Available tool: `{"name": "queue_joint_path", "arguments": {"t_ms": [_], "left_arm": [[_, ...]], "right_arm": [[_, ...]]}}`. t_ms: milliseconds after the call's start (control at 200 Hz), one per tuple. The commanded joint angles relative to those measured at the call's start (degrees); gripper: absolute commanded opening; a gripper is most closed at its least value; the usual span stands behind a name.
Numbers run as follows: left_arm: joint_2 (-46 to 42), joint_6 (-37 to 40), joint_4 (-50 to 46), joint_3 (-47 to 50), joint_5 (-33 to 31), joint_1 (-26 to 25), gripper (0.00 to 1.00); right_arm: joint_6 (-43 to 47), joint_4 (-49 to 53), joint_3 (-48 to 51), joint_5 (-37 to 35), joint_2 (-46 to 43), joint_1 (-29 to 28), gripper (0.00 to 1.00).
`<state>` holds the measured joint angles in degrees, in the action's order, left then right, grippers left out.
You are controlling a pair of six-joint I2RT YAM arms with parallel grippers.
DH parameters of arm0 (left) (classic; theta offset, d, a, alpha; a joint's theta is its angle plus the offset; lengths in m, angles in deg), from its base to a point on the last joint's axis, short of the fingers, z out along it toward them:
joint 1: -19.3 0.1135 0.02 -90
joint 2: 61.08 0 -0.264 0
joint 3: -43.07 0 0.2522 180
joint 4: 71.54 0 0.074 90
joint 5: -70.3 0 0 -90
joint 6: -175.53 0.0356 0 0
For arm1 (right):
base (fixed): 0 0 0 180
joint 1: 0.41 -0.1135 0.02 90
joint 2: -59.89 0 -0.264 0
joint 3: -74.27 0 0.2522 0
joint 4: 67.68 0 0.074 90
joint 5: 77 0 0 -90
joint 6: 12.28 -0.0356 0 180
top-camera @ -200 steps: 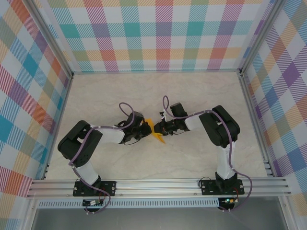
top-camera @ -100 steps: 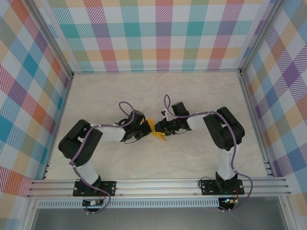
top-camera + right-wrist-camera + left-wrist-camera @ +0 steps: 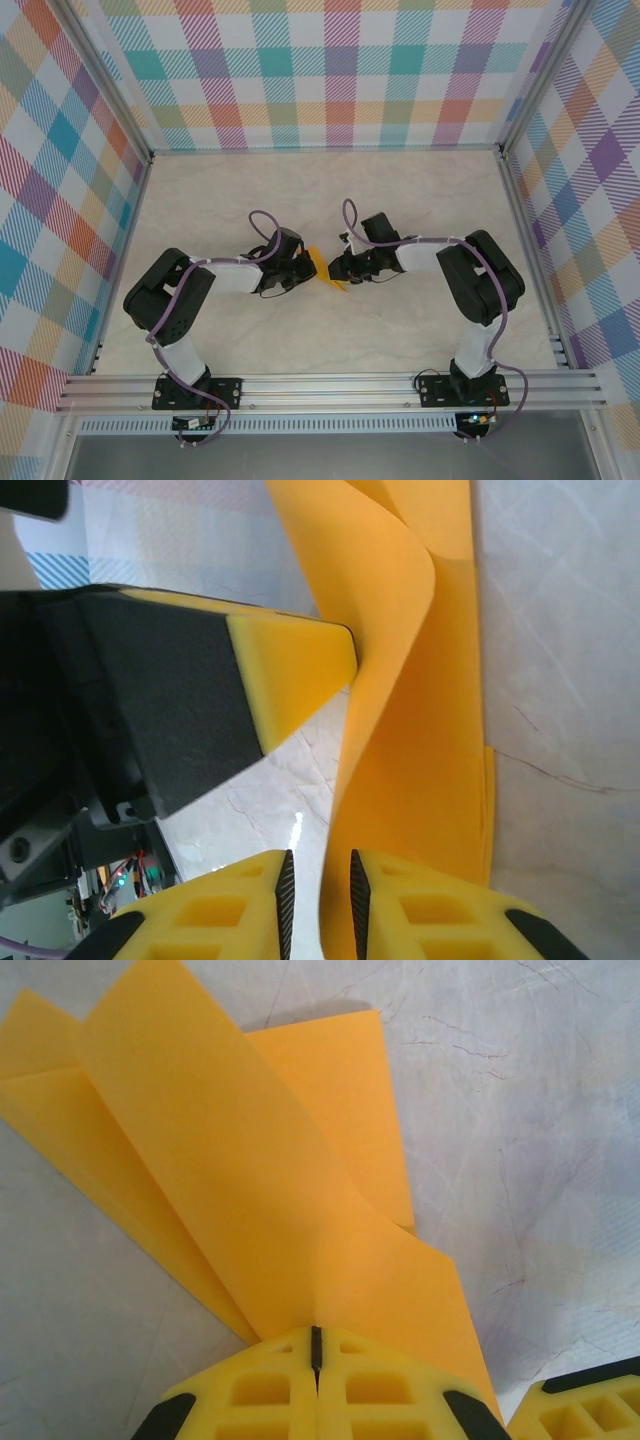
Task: Fold a paper plane with a square sheet of paper (pick it up from the middle)
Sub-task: Fold the wing for the fifth time at the center of the table.
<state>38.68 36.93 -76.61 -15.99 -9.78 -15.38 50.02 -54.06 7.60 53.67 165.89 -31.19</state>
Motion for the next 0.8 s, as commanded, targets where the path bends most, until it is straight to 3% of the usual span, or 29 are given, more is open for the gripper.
{"name": "queue_joint_path", "arguments": {"t_ms": [0,460,795], "left_arm": [[1.9,-0.3,-4.9,-0.5,-0.7,0.8,0.04],[2.4,-0.5,-7.8,-2.2,-0.6,0.9,0.04],[-0.6,1.6,-7.5,-3.1,1.8,1.4,0.06]], "right_arm": [[3.4,3.0,0.4,-0.2,-0.2,-0.3,0.23],[7.6,2.8,-0.6,-1.5,2.7,-0.9,0.24],[4.9,-1.7,0.7,1.4,3.4,-0.8,0.01]]}}
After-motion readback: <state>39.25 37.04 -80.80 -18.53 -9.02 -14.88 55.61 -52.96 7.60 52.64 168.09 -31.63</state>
